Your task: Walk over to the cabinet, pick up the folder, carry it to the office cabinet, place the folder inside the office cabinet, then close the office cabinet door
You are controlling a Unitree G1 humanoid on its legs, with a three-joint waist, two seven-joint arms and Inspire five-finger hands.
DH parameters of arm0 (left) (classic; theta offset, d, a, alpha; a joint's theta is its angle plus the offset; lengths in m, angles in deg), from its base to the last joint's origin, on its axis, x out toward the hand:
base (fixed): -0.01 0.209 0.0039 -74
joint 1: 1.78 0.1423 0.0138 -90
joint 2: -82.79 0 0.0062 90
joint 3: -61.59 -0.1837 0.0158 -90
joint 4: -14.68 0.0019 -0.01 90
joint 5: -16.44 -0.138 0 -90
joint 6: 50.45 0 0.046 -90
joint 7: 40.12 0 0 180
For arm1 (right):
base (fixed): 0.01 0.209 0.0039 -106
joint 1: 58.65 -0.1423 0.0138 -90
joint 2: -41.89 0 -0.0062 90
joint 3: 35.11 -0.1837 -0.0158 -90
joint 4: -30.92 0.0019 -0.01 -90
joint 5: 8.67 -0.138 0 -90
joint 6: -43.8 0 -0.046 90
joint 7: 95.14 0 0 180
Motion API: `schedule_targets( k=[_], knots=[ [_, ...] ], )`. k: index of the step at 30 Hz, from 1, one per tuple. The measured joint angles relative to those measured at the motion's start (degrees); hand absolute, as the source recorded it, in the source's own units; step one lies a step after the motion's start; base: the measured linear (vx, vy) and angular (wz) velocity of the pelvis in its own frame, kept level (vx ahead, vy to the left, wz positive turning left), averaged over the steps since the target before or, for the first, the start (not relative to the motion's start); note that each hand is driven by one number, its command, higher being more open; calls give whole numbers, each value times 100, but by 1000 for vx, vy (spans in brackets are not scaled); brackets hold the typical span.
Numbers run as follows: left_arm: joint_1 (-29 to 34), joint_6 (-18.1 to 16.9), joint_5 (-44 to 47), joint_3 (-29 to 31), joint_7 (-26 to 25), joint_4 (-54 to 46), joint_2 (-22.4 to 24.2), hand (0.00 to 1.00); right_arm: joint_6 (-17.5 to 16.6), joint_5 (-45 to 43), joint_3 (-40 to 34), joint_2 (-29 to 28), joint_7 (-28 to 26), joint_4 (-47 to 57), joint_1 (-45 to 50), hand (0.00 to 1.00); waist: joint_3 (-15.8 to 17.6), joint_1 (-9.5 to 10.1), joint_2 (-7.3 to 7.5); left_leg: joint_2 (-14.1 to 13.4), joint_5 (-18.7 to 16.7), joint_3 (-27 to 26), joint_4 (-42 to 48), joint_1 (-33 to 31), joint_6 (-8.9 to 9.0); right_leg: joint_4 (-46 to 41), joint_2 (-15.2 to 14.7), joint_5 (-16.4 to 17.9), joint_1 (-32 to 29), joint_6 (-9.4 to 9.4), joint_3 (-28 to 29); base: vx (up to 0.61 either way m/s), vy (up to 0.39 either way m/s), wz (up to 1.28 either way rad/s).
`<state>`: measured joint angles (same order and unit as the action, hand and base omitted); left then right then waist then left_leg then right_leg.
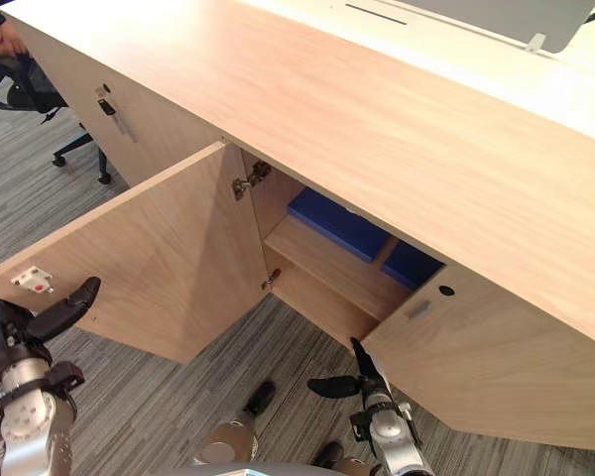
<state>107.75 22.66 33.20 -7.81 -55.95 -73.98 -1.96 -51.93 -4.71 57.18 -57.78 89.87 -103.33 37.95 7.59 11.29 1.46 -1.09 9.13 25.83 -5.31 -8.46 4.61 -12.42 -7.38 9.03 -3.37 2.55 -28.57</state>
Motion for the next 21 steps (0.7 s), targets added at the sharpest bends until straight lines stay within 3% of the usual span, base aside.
schedule_targets(
  k=[6,10,11,13,14,15,16,18,21],
  knots=[
    [903,-157,38,-919,95,-188,452,100,67,-4,-545,-194,150,-245,563,100,-19,-135,-29,-95,-18,-722,3,40,-97,78,-5,30,127,85,66,-85,7,8],
    [1382,-11,147,-1626,362,107,503,100,102,-178,-668,-303,215,-230,685,100,-28,-231,-72,-97,-45,-1213,27,46,-72,84,-22,18,28,156,571,-43,57,-12],
    [1386,90,147,-1857,481,406,488,100,101,-193,-665,-343,231,-228,640,100,-6,-319,-45,-65,-52,-1437,84,21,-85,95,-75,3,-29,181,729,-31,137,-41],
    [1406,279,147,-2278,622,869,514,100,104,-211,-667,-312,243,-238,559,100,-40,-443,-170,-54,-90,-1772,97,47,-69,180,-64,-33,-72,238,1079,-17,127,-55],
    [1369,469,126,-2684,783,1087,439,100,96,-214,-655,-395,250,-210,445,100,1,-680,-27,54,-262,-2022,117,-41,89,264,-150,-37,-259,232,1420,-6,143,-58],
    [1345,599,117,-2988,835,1132,418,100,71,-224,-660,-414,271,-220,337,100,13,-793,-45,89,-227,-2166,477,-184,-130,265,-201,-62,-392,221,1588,30,134,-77],
    [1333,615,-102,-3113,873,1165,387,100,77,-230,-657,-394,288,-235,301,100,-9,-808,-123,1,-310,-2216,509,-117,-130,310,-98,-97,-448,219,1753,82,110,-103],
    [1079,786,-762,-3731,1181,1230,-430,100,106,-262,-619,-509,312,-162,162,100,12,-1139,-78,15,-298,-2784,25,190,-209,558,0,-281,-541,69,2419,52,74,-120],
    [321,1093,-784,-3864,1137,1577,-280,100,109,-266,-585,-494,360,-102,165,100,4,-1405,-52,39,-329,-3445,17,363,-235,737,-6,-387,-626,-105,2973,-75,117,-127]
  ],
)
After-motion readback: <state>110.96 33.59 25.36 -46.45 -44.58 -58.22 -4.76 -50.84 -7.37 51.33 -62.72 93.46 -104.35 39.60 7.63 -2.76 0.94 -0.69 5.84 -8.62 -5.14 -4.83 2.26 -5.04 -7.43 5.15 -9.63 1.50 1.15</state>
